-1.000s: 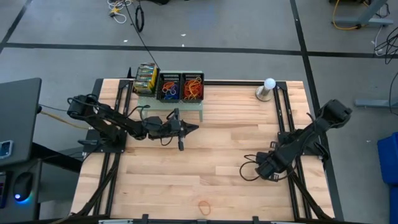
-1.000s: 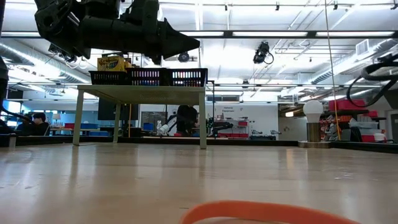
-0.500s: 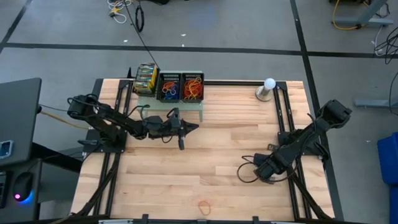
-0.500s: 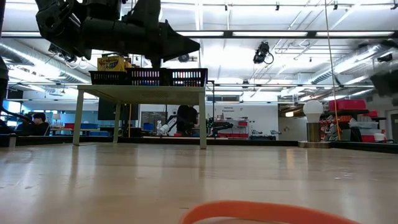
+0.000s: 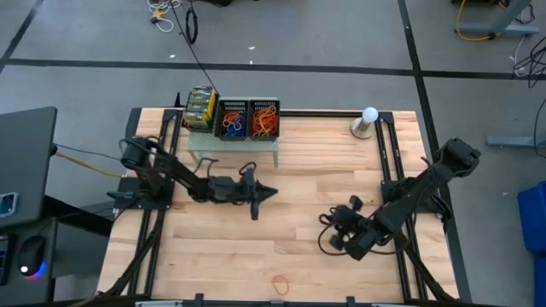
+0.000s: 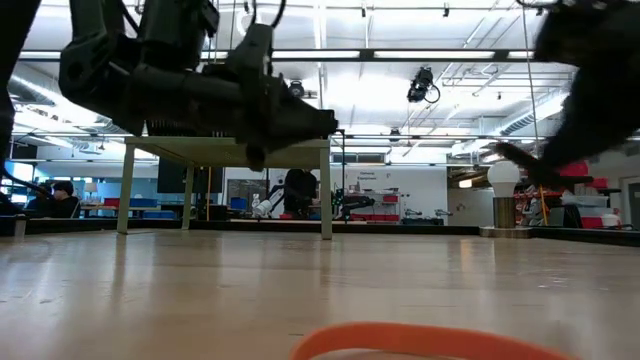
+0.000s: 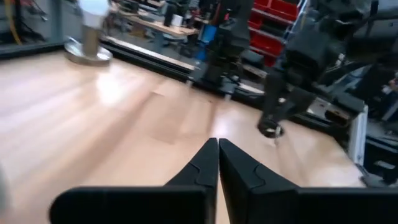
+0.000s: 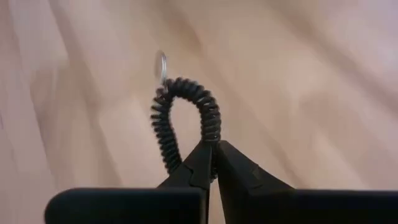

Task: Pick & Place Office Desk Supplies
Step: Put the black spring keychain into the middle black bin on the shelf

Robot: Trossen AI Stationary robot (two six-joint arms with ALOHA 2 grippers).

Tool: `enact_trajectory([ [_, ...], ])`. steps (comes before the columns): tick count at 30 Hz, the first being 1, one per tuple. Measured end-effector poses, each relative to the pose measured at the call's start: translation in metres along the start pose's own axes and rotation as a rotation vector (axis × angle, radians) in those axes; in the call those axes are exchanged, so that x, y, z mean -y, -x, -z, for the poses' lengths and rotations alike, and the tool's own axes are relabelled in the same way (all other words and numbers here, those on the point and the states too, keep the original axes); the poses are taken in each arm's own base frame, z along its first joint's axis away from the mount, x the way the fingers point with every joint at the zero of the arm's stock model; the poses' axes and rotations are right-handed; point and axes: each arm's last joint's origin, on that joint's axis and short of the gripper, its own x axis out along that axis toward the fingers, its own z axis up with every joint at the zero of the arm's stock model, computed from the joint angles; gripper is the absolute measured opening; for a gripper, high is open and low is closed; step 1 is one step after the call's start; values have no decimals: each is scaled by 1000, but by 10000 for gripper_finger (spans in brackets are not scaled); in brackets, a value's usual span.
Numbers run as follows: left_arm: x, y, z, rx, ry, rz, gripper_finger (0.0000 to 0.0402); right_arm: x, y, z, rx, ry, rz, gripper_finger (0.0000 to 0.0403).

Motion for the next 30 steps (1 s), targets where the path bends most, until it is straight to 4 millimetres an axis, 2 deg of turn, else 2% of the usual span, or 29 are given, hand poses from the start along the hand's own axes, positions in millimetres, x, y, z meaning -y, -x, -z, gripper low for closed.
enact_trajectory([
  [5,19,-19,15,-16,89,26,55,-12,-20,-13,184,22,21,17],
  [11,41,-41,18,-55,250,46,115,-22,-47,-20,247,135,34,17],
  [22,68,-67,13,-258,271,-58,216,-24,-55,-18,277,188,75,23],
  [26,73,-73,8,-304,270,-90,224,-26,-54,-21,309,185,71,24],
  [30,76,-76,4,-294,271,-85,196,-29,-53,-24,334,190,52,24],
])
